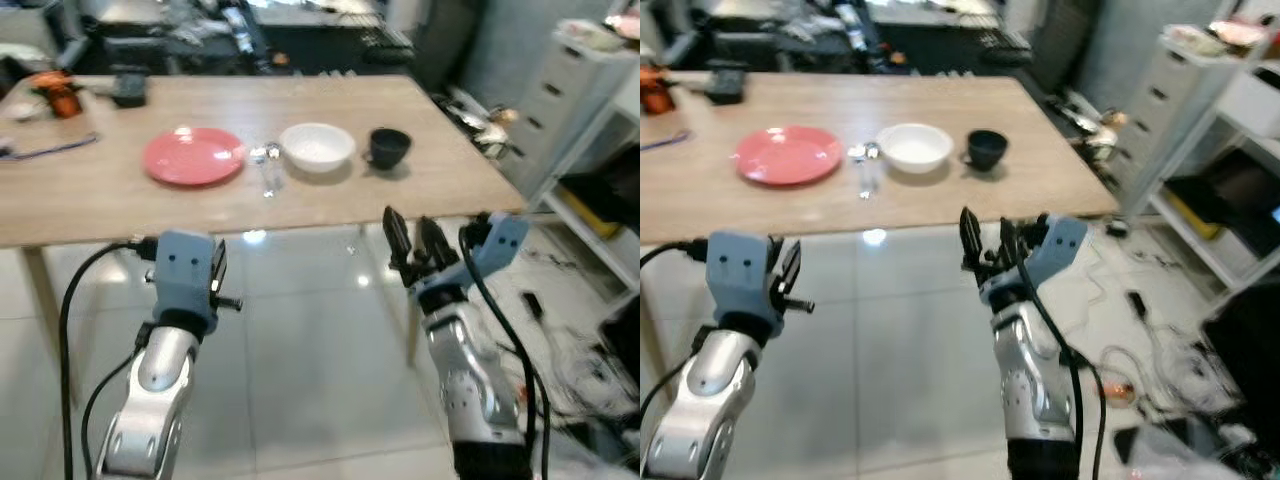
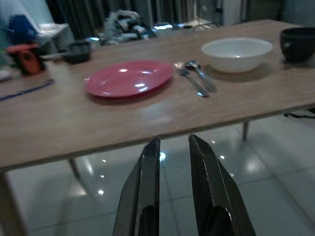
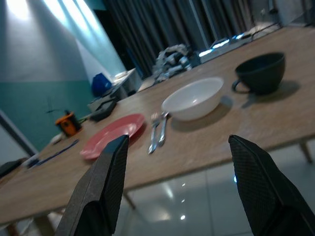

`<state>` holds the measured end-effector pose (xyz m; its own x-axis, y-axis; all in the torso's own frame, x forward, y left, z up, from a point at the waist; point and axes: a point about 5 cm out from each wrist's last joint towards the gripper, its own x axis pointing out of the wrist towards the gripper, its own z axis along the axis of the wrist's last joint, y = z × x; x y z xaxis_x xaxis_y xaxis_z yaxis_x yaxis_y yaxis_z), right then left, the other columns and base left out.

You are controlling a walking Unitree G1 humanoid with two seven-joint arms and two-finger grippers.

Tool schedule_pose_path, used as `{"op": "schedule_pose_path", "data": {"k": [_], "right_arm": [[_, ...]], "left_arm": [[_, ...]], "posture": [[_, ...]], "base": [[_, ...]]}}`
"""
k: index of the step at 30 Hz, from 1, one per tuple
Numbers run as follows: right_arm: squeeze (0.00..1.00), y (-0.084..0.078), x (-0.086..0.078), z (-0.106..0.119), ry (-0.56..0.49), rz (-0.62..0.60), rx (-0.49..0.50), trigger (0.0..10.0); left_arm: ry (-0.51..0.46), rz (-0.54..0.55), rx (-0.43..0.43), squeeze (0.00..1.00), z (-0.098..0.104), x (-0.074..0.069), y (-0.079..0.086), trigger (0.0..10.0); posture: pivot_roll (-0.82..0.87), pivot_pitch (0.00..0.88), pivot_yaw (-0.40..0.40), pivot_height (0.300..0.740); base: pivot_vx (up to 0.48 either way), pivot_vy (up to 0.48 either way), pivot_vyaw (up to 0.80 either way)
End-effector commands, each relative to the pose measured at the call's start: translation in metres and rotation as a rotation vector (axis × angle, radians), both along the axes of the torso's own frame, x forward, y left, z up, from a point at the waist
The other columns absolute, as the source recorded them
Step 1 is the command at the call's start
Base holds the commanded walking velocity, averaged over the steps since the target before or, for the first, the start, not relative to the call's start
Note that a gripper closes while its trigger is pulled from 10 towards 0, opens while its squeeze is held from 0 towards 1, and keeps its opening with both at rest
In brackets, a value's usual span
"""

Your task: Setting the table

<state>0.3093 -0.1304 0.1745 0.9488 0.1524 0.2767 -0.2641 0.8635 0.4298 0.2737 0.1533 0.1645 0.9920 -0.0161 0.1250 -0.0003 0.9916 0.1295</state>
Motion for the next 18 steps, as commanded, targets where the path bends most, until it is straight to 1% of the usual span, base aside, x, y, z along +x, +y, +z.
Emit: {"op": "schedule_pose_path", "data": {"k": [1, 8, 11, 12, 13, 14, 16, 17, 18], "right_arm": [[0.00, -0.001, -0.001, -0.002, 0.008, 0.011, -0.003, 10.0], [0.00, 0.001, -0.002, -0.002, 0.009, 0.034, -0.003, 10.0], [0.00, 0.003, -0.003, -0.005, 0.021, 0.049, -0.019, 10.0], [0.00, 0.004, -0.003, -0.009, 0.032, 0.056, -0.045, 10.0], [0.00, 0.001, -0.004, -0.022, 0.071, 0.064, -0.103, 10.0], [0.00, 0.001, -0.004, -0.022, 0.071, 0.064, -0.103, 10.0], [0.00, -0.010, -0.007, -0.046, 0.146, 0.042, -0.194, 10.0], [0.00, -0.010, -0.007, -0.046, 0.146, 0.042, -0.194, 10.0], [0.00, -0.023, -0.011, -0.074, 0.230, 0.020, -0.289, 10.0]], "left_arm": [[0.018, -0.006, -0.003, 0.00, -0.002, 0.001, -0.002, 10.0], [0.034, 0.003, 0.002, 0.00, -0.005, 0.001, -0.001, 10.0], [0.088, 0.039, 0.022, 0.00, -0.017, 0.001, 0.005, 10.0], [0.110, 0.048, 0.031, 0.00, -0.024, 0.000, 0.008, 10.0], [0.163, 0.074, 0.048, 0.00, -0.041, -0.004, 0.016, 10.0], [0.163, 0.074, 0.048, 0.00, -0.041, -0.004, 0.016, 10.0], [0.222, 0.109, 0.076, 0.00, -0.061, -0.012, 0.027, 10.0], [0.222, 0.109, 0.076, 0.00, -0.061, -0.012, 0.027, 10.0], [0.285, 0.155, 0.099, 0.00, -0.084, -0.024, 0.040, 10.0]], "posture": [[0.03, 0.000, 0.017, 0.740], [0.03, 0.000, 0.017, 0.740], [0.03, 0.000, 0.017, 0.740], [0.03, 0.000, 0.015, 0.740], [0.03, 0.000, 0.015, 0.740], [0.03, 0.000, 0.015, 0.740], [0.02, 0.000, 0.013, 0.740], [0.02, 0.000, 0.013, 0.740], [0.03, 0.000, 0.007, 0.740]], "base": [[0.000, 0.000, 0.00], [0.000, 0.000, 0.00], [0.000, 0.000, 0.00], [0.000, 0.000, 0.00], [0.000, 0.000, 0.00], [0.000, 0.000, 0.00], [0.000, 0.000, 0.00], [0.000, 0.000, 0.00], [0.000, 0.000, 0.00]]}}
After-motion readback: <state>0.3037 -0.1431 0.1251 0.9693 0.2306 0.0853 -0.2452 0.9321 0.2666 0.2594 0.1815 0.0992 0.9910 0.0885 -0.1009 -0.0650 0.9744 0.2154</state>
